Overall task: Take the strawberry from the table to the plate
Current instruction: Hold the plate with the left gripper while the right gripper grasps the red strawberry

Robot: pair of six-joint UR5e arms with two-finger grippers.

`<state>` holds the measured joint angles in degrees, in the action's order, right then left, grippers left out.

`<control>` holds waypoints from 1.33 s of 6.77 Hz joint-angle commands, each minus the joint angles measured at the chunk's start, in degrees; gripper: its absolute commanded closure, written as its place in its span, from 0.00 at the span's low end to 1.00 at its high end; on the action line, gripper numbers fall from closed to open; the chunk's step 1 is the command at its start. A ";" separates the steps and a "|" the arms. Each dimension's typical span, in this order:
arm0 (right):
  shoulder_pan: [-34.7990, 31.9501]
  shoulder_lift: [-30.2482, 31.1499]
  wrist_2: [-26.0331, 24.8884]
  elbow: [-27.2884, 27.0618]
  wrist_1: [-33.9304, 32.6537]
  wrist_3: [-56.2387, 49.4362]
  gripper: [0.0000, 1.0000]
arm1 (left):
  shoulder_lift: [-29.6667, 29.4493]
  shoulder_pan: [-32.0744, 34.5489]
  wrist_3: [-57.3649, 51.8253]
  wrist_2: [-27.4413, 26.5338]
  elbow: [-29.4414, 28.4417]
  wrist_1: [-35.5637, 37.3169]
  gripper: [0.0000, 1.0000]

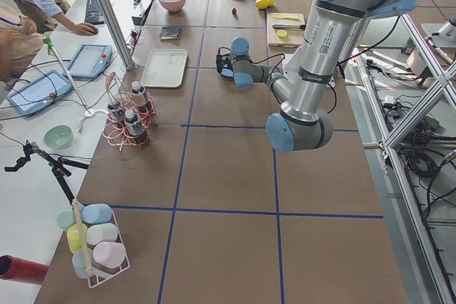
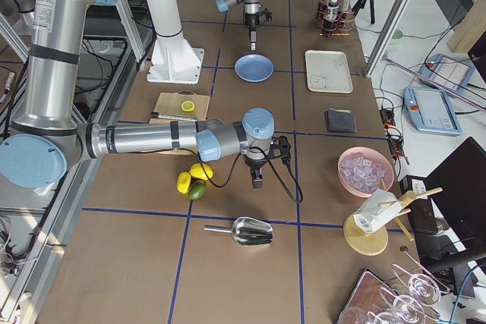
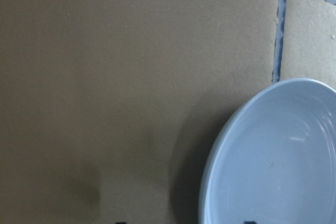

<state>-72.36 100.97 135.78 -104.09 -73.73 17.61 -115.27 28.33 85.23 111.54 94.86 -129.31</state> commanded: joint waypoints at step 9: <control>22.26 -2.00 -15.46 6.70 19.76 29.41 0.31 | 0.04 -0.03 0.11 -0.18 0.06 0.11 0.14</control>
<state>-50.28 99.44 120.29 -97.97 -53.99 46.97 -115.22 28.30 85.34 111.37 94.92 -129.20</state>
